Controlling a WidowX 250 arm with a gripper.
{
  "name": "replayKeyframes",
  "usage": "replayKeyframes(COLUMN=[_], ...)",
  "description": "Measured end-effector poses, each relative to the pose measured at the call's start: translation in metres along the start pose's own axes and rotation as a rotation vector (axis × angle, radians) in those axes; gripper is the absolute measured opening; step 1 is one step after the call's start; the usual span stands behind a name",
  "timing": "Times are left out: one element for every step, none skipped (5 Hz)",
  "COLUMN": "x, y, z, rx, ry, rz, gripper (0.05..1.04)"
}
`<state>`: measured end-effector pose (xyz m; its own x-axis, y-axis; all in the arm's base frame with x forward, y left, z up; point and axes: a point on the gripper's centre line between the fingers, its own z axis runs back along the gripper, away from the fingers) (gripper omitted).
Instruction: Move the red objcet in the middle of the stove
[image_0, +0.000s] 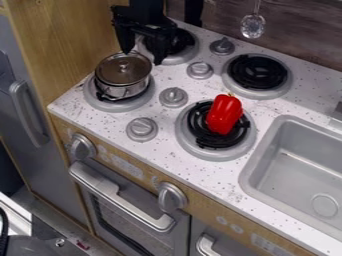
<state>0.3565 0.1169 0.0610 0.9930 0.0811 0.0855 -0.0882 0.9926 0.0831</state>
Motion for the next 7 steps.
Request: replayKeyframes(x=[-0.005,-0.023,-0.033,-0.048,-0.046,-0.040,-0.020], y=[-0.002,-0.029,-0.075,-0.104,-0.138,-0.152,-0.151], z=[-0.014,-0.028,-0.020,-0.028,-0.027,-0.042,-0.052], rx=[-0.009,-0.009,-0.061,-0.124,-0.175,-0.182,-0.182], ry=[0.040,0.071,0.034,0.042,0.000,0.000,-0.009], rz=[-0.001,-0.016,-0.097,-0.143,-0.168,-0.109,-0.049], gripper=[0.999,0.999,0.999,0.999,0.999,0.999,0.999])
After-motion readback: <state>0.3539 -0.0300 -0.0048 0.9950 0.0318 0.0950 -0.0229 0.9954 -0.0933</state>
